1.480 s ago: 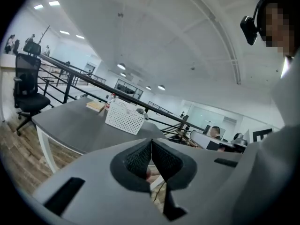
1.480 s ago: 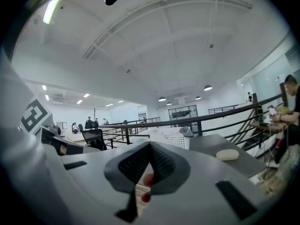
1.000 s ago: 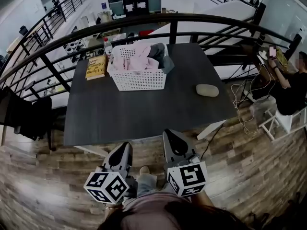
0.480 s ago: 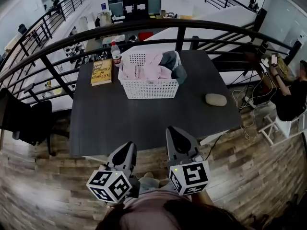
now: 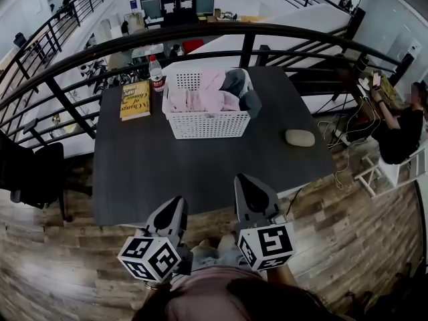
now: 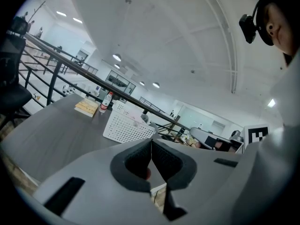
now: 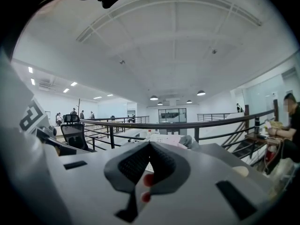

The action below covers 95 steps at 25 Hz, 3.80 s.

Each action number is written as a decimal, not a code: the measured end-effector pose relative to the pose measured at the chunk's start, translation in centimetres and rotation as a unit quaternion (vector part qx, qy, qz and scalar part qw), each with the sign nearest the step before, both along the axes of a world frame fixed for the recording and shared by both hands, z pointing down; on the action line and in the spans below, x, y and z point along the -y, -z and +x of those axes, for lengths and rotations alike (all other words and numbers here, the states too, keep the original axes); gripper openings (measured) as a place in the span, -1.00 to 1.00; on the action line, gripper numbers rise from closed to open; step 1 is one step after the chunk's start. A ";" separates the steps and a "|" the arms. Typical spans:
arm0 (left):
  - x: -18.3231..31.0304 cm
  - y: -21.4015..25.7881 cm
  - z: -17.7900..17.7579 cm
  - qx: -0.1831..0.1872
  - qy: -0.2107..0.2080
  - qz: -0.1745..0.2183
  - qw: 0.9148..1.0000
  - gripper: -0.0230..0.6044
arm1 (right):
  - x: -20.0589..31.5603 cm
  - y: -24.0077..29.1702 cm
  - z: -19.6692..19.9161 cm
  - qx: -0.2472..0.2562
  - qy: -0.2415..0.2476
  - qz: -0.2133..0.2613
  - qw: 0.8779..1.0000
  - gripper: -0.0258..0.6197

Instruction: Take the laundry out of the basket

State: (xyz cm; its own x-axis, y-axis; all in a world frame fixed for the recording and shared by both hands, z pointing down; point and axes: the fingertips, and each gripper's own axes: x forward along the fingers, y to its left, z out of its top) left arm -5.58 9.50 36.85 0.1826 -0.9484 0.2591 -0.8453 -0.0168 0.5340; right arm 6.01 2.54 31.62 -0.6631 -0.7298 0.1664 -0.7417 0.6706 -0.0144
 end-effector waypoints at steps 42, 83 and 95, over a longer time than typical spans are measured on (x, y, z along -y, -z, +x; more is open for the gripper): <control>20.5 -3.7 -4.1 -0.006 0.090 -0.054 0.994 -0.94 | 23.9 -4.0 -4.8 -0.008 0.114 -0.060 0.992 -0.87; 22.9 -9.4 -16.4 -0.043 0.043 -0.123 0.991 -0.94 | 32.9 -9.5 -15.8 -0.233 0.190 -0.050 0.953 0.17; 22.9 -11.4 -18.5 -0.061 0.062 -0.140 0.986 -0.94 | 33.8 -14.4 -17.4 -0.321 0.267 -0.105 0.903 0.27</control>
State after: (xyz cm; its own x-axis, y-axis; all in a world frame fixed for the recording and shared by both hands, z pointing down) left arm -24.08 -13.36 48.30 0.1151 -0.8600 0.4971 -0.7611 0.2453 0.6005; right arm -11.35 -31.28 46.01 -0.6288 -0.2427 0.7387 -0.2145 0.9673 0.1353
